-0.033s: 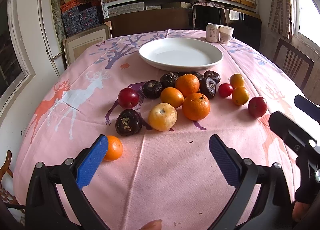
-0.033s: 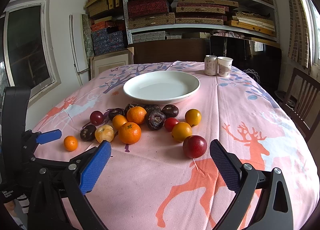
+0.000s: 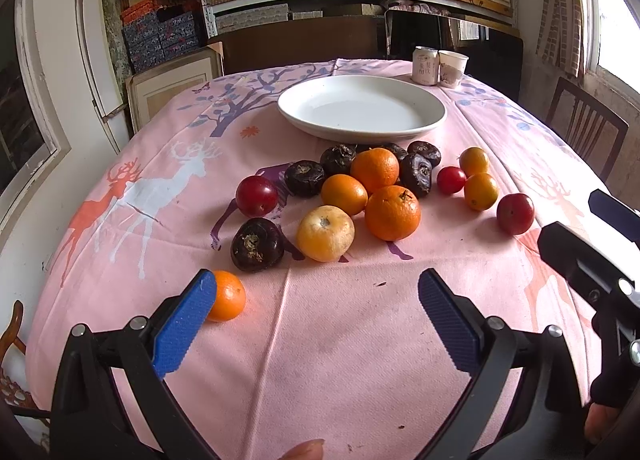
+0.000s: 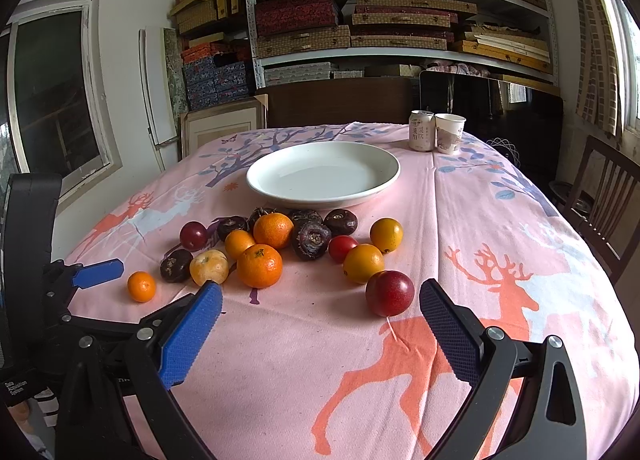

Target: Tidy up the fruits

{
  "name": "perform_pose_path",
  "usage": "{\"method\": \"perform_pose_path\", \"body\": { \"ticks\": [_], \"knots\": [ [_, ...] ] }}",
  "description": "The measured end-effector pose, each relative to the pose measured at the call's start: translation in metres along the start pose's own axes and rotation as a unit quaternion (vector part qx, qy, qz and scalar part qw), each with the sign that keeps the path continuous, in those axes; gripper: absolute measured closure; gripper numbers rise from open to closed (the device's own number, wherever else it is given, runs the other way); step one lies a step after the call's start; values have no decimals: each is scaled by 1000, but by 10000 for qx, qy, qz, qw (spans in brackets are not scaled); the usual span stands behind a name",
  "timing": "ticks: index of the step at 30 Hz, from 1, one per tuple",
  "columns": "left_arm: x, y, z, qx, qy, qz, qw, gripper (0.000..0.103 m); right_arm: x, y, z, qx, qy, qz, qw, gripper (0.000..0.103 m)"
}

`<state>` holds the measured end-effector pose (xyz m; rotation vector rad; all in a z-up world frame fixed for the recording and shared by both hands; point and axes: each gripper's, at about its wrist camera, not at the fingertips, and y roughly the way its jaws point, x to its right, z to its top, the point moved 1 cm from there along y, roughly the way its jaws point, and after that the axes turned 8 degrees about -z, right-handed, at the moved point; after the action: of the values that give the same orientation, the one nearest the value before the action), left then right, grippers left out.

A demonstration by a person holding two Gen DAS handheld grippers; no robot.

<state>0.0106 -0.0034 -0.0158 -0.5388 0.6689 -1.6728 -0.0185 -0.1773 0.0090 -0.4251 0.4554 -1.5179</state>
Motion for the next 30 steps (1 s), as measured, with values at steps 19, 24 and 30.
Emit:
{"method": "perform_pose_path", "body": {
  "ticks": [19, 24, 30],
  "knots": [
    [-3, 2, -2, -55, -21, -6, 10000, 4, -1, -2, -1, 5, -1, 9, 10000, 3],
    [-3, 3, -2, -63, -21, -3, 10000, 4, -1, -2, -1, 1, 1, 11, 10000, 3],
    [-3, 3, -2, -65, -21, -1, 10000, 4, -1, -2, -1, 2, 2, 7, 10000, 3]
  ]
}}
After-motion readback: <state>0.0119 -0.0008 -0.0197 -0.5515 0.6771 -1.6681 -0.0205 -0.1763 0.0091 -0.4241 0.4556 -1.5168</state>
